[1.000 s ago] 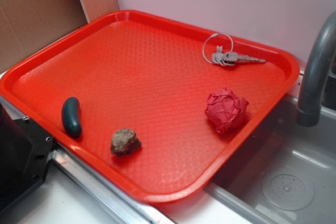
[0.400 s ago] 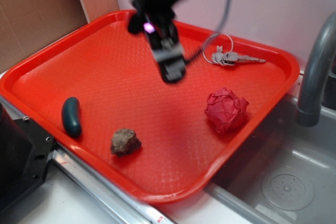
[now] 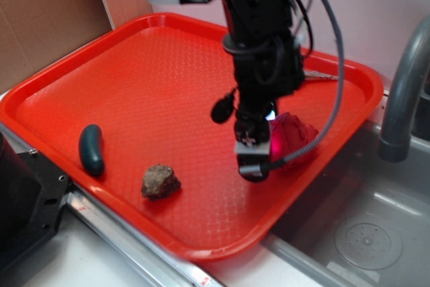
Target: Grab the red paper.
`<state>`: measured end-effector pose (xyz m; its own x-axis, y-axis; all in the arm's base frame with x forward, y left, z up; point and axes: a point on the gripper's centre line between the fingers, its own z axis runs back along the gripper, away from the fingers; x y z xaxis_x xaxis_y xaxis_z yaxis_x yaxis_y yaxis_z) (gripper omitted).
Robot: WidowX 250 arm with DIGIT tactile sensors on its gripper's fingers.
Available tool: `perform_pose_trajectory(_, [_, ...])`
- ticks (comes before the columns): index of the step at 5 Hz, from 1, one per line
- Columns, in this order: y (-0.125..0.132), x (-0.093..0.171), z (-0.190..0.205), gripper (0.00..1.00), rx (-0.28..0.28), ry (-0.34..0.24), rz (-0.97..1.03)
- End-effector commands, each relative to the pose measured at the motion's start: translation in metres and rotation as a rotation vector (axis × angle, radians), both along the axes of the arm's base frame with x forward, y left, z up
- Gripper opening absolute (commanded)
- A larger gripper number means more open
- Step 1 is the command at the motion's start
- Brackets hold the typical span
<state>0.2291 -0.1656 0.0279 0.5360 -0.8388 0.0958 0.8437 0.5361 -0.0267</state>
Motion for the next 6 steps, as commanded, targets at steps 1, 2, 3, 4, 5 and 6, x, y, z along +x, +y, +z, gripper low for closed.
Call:
perform_pose_trajectory(1, [-0.035, -0.012, 0.004, 1.0, -0.095, -0.083, -0.133])
perform_pose_trajectory(2, [-0.045, 0.002, 0.006, 0.69, -0.12, -0.117, -0.126])
perform_pose_trajectory(3, [-0.041, 0.002, 0.003, 0.0, -0.099, -0.114, -0.095])
perform_pose_trajectory(4, [-0.027, -0.002, 0.016, 0.0, -0.074, -0.118, -0.028])
perform_pose_trajectory(5, [0.017, -0.012, 0.054, 0.0, -0.007, -0.129, 0.219])
perform_pose_trajectory(6, [0.061, -0.035, 0.069, 0.0, 0.018, -0.101, 0.468])
